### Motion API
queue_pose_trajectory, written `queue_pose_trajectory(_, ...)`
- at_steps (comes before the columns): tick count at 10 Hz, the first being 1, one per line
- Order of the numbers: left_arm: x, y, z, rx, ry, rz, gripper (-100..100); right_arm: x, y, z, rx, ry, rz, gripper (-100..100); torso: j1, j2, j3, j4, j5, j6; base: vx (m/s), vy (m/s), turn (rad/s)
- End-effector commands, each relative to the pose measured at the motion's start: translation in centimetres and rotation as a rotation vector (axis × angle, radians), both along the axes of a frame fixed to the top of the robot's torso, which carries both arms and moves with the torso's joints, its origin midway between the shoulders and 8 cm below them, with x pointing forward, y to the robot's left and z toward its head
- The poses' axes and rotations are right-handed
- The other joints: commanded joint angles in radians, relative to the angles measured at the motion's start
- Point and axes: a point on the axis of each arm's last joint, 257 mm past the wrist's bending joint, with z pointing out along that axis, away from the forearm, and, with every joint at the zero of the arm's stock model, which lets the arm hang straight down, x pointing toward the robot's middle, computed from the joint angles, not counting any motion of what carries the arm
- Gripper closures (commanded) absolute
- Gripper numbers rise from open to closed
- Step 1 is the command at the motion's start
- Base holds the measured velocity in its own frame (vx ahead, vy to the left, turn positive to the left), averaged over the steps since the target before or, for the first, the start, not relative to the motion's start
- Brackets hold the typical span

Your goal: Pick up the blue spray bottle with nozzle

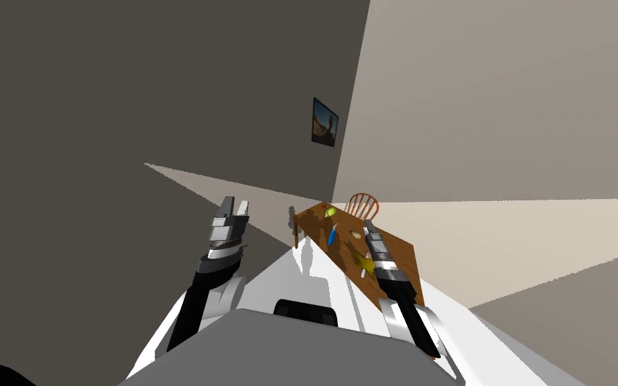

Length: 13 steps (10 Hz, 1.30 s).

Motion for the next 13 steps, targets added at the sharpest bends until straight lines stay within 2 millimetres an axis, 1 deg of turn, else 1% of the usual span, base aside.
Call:
queue_pose_trajectory(1, 0.0, 0.0, 0.0, 0.000, 0.000, 0.000, 0, 0.4, -0.1, -0.9, -0.033, 0.024, -0.007, -100, 0.000, 0.000, 0.000, 0.000, 0.000, 0.000, 0.002, 0.105, -0.090)
queue_pose_trajectory(2, 0.0, 0.0, 0.0, 0.000, 0.000, 0.000, 0, 1.0, -0.2, -2.3, -0.055, 0.057, -0.012, -100, -0.002, 0.000, 0.000, 0.000, 0.000, -0.001, 0.002, 0.107, -0.134)
queue_pose_trajectory(3, 0.0, 0.0, 0.0, 0.000, 0.000, 0.000, 0, 1.0, -0.1, -2.3, -0.067, 0.058, -0.014, -100, -0.002, 0.000, 0.000, 0.000, 0.000, 0.000, 0.002, 0.094, -0.091)
queue_pose_trajectory(4, 0.0, 0.0, 0.0, 0.000, 0.000, 0.000, 0, 1.6, -0.2, -3.8, -0.089, 0.094, -0.021, -100, -0.003, 0.000, 0.000, 0.000, 0.000, -0.001, -0.005, 0.094, -0.117)
queue_pose_trajectory(5, 0.0, 0.0, 0.0, 0.000, 0.000, 0.000, 0, 1.6, -0.1, -3.8, -0.102, 0.095, -0.023, -100, -0.003, 0.000, 0.000, 0.000, -0.001, 0.000, 0.002, 0.086, -0.102)
queue_pose_trajectory(6, 0.0, 0.0, 0.0, 0.000, 0.000, 0.000, 0, 2.2, -0.3, -5.4, -0.123, 0.132, -0.032, -100, -0.003, 0.000, 0.000, 0.000, -0.001, 0.000, 0.016, 0.117, -0.192)
queue_pose_trajectory(7, 0.0, 0.0, 0.0, 0.000, 0.000, 0.000, 0, 2.2, -0.2, -5.4, -0.138, 0.133, -0.034, -100, -0.001, -0.001, 0.000, 0.000, 0.000, 0.000, 0.003, 0.102, -0.087)
queue_pose_trajectory(8, 0.0, 0.0, 0.0, 0.000, 0.000, 0.000, 0, 2.7, -0.4, -7.0, -0.155, 0.172, -0.043, -100, -0.002, 0.000, 0.000, 0.000, 0.000, -0.001, 0.003, 0.108, -0.141)
queue_pose_trajectory(9, 0.0, 0.0, 0.0, 0.000, 0.000, 0.000, 0, 2.7, -0.3, -7.1, -0.175, 0.173, -0.046, -100, -0.002, 0.000, 0.000, 0.000, 0.000, 0.000, 0.007, 0.097, -0.082)
queue_pose_trajectory(10, 0.0, 0.0, 0.0, 0.000, 0.000, 0.000, 0, 3.2, -0.6, -8.7, -0.192, 0.213, -0.057, -100, -0.003, -0.001, 0.000, 0.000, 0.000, -0.001, 0.013, 0.108, -0.152)
queue_pose_trajectory(11, 0.0, 0.0, 0.0, 0.000, 0.000, 0.000, 0, 3.2, -0.5, -8.8, -0.212, 0.214, -0.060, -100, -0.002, -0.001, -0.001, 0.000, 0.000, 0.000, 0.013, 0.094, -0.084)
queue_pose_trajectory(12, 0.0, 0.0, 0.0, 0.000, 0.000, 0.000, 0, 3.6, -0.8, -10.4, -0.225, 0.254, -0.072, -100, -0.003, -0.001, -0.001, 0.000, 0.000, -0.001, 0.029, 0.102, -0.145)
queue_pose_trajectory(13, 0.0, 0.0, 0.0, 0.000, 0.000, 0.000, 0, 3.6, -0.7, -10.5, -0.251, 0.256, -0.075, -100, -0.002, -0.002, -0.001, 0.000, 0.000, 0.000, 0.021, 0.086, -0.087)
